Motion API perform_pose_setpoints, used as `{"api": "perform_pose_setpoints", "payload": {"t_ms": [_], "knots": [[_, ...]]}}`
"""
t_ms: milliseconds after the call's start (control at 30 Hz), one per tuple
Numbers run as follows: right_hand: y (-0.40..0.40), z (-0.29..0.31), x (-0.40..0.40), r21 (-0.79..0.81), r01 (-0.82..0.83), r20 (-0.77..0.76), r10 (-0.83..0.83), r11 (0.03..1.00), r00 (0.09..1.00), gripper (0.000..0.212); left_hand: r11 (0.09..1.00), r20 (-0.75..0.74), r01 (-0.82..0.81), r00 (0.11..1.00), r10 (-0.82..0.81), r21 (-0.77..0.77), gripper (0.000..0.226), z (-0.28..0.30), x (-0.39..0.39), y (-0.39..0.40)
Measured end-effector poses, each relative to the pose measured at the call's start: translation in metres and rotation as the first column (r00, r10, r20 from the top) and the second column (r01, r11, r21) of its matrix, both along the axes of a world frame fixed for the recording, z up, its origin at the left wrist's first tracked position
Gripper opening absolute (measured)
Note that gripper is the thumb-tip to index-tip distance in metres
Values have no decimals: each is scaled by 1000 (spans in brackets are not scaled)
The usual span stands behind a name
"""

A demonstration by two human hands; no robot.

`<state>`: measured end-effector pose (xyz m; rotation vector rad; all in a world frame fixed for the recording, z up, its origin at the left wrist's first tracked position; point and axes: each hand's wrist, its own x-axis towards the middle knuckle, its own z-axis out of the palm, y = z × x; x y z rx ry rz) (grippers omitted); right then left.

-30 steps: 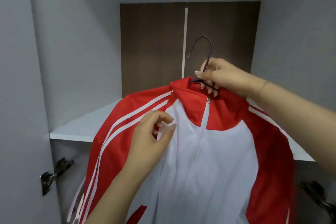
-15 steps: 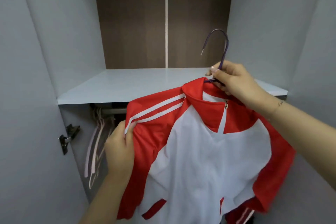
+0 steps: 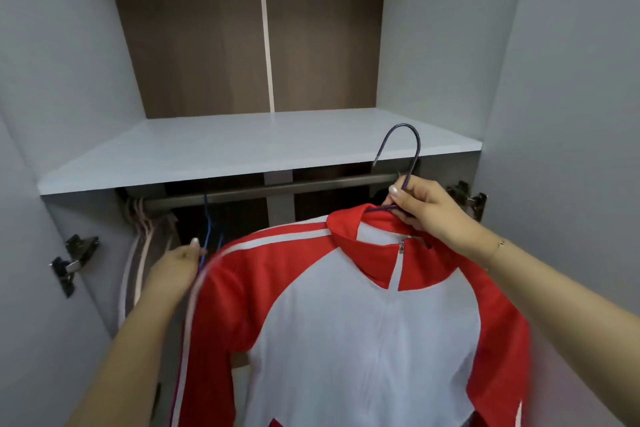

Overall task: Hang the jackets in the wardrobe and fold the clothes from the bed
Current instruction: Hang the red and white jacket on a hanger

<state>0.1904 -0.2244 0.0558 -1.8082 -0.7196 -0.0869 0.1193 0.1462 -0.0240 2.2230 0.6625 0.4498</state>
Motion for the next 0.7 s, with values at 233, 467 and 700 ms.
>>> {"api": "perform_pose_setpoints", "payload": {"t_ms": [233,467,700], "knots": [[16,-35,-5,-69,-43,17,44,997,999,26,738,115,568,759,-641,365,40,0,-8,-134],[-24,-69,-12,-250,81,198,-31,965,980,11,741,143,670,730,-668,42,16,-31,29,-168],[-95,-138,-21,-514,243,20,-271,823,962,43,714,107,699,714,-692,-43,17,-42,89,-179]]}}
